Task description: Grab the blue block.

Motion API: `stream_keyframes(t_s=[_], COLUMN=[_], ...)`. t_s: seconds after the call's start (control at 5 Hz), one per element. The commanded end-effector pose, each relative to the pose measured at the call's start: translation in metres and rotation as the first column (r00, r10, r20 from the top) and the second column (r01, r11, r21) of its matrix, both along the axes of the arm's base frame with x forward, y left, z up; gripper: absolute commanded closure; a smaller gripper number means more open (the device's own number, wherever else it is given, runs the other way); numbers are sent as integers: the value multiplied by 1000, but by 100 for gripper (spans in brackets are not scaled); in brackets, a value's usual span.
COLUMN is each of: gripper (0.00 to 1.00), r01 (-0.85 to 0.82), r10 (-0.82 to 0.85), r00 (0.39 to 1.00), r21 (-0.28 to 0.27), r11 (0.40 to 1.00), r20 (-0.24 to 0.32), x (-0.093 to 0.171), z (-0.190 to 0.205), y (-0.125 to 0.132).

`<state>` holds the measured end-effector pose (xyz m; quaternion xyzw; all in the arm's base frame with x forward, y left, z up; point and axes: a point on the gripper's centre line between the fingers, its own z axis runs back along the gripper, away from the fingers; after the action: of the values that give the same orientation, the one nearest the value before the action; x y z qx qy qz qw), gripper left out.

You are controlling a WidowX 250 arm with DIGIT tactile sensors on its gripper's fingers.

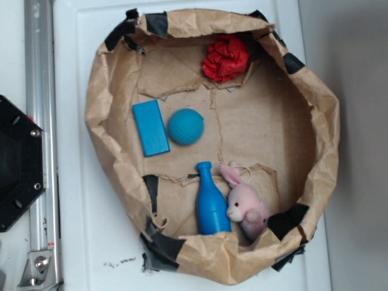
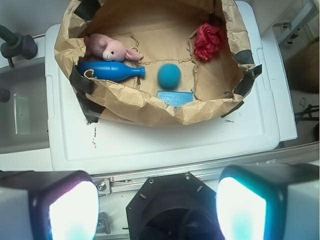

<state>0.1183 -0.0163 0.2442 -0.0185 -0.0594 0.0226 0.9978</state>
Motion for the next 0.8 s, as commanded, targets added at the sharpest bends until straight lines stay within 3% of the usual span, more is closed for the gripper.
stream_keyframes(t_s=[0.0, 0.2, 0.4, 0.6], gripper=[0, 0, 0, 0], r01=[0, 0, 99, 138], r10=[0, 0, -131, -191], r00=[1000, 1000, 985, 973], r21=[0, 0, 246, 333], r11=[1000, 1000, 964, 933], r20=[0, 0, 115, 131], x=[0, 0, 50, 103], z=[0, 0, -45, -58], y=[0, 0, 37, 64])
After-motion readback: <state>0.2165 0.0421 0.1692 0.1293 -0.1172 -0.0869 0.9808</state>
